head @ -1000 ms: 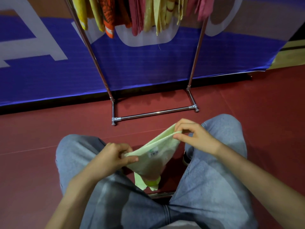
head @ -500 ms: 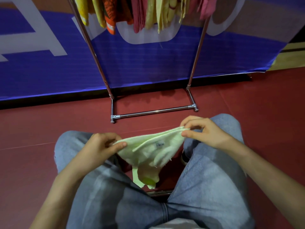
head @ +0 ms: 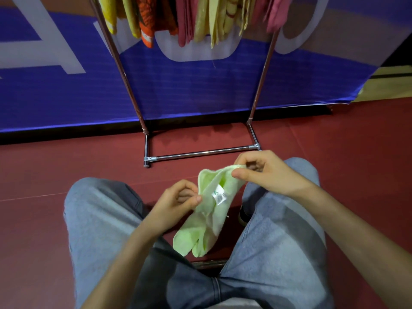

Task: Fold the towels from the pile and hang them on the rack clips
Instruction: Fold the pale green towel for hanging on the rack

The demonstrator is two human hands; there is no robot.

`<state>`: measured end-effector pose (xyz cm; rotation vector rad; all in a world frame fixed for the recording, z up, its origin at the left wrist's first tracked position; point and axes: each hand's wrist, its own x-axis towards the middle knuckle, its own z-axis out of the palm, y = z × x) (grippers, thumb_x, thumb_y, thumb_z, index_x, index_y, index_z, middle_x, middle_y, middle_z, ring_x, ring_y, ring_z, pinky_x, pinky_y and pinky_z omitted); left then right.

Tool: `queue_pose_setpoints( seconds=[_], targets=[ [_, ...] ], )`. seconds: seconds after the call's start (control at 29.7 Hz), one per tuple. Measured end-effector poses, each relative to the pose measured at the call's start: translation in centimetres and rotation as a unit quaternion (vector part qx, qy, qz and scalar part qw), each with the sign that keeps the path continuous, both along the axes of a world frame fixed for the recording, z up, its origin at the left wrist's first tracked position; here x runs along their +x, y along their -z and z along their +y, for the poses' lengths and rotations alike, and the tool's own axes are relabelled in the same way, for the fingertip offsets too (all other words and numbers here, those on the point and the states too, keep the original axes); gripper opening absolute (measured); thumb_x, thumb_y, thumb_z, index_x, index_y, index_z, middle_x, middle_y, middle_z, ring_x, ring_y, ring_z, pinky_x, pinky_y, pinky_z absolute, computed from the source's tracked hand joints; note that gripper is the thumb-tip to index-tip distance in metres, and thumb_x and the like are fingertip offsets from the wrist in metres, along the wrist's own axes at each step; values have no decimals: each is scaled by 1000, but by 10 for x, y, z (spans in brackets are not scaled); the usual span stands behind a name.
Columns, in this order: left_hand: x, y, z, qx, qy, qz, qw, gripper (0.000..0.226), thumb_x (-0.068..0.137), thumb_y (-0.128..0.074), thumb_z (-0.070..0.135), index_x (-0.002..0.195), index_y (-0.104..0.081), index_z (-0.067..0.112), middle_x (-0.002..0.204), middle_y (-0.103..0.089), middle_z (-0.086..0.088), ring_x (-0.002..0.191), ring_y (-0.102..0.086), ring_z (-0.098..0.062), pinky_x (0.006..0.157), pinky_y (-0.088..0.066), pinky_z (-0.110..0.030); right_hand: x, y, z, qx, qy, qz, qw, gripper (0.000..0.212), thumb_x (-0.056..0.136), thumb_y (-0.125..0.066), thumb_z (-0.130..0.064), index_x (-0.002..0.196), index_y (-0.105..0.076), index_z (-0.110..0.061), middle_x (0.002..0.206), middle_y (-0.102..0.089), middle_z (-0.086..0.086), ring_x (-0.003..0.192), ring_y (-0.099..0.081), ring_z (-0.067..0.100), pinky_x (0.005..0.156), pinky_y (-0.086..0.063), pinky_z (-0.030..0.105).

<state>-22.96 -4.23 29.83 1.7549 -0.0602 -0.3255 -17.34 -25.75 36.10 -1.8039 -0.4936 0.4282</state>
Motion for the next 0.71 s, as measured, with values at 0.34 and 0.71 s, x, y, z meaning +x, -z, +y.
queue_pose_setpoints(
  seconds=[0.34, 0.71],
  targets=[
    [-5, 2, -15, 34, -12, 5, 999, 25, 80, -62, 2, 74, -63, 26, 67, -70, 15, 68, -63, 0, 68, -50, -14, 2, -2, -12, -20, 42, 5, 999, 14, 80, -64, -6, 67, -62, -10, 63, -60, -6, 64, -54, 11, 62, -44, 20],
    [7, -30, 21, 146, -111, -67, 981, 21, 74, -70, 5, 70, -63, 25, 65, -63, 8, 57, -52, 2, 56, -41, -4, 1, 24, -16, -58, 176, -27, 982, 23, 75, -68, -4, 79, -61, -25, 72, -56, -6, 62, -50, 3, 60, -42, 9]
  ],
)
